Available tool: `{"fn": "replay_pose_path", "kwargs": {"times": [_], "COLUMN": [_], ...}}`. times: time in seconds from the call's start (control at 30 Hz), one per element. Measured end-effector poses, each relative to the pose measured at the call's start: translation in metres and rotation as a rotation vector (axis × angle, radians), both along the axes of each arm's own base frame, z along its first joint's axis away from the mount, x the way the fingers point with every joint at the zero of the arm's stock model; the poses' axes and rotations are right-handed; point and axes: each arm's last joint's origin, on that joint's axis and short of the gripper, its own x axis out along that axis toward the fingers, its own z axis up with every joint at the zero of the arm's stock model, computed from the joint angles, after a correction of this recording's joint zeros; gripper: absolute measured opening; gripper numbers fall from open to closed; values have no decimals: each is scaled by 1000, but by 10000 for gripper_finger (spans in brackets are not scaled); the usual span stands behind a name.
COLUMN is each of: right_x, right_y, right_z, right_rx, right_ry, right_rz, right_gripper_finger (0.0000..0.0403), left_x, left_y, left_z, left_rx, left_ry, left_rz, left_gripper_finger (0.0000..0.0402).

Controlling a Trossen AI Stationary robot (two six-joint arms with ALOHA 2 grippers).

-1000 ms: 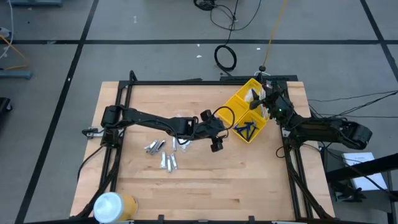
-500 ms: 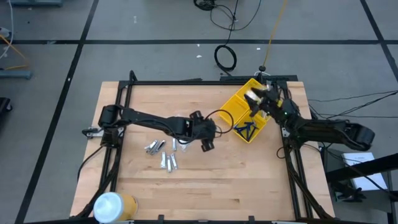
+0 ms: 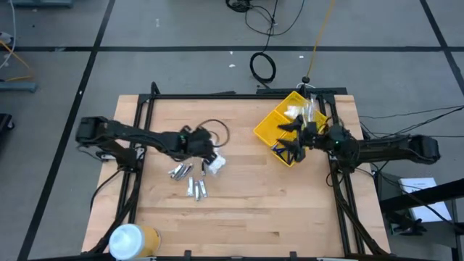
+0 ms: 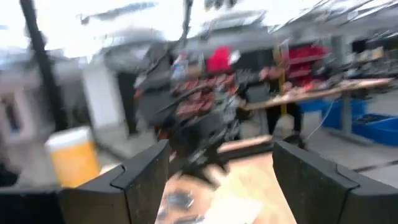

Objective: Pick & Place Travel size toiletries
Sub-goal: Put the cotton pack into the top left yellow bin

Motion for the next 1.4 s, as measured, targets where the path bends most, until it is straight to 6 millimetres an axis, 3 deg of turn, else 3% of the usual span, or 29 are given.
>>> {"fn": "replay_pose_path", "kwargs": {"times": [0.13,0.27,0.97,1.13,1.33,1.4], "right_x": [21,32,36,35,35,35], "right_y": [23,39,46,46,46,46], "right_z": [18,25,-12,-14,-14,-14], "right_rx": [-78,-139,-31,-31,-14,24], "right_ry": [126,157,285,283,282,279], "right_rz": [16,8,64,65,66,68], "right_gripper_finger": [270,270,270,270,270,270], "left_x": [-20,-20,-9,-9,-6,-5], "left_y": [6,7,19,19,19,19], "left_z": [-13,-32,-71,-70,-55,-48], "left_rx": [-123,-258,-185,-188,-166,-140], "left_ry": [-12,-35,90,90,66,54], "left_rz": [70,33,34,34,-42,-56], "left_gripper_finger": [209,209,202,142,19,10]}}
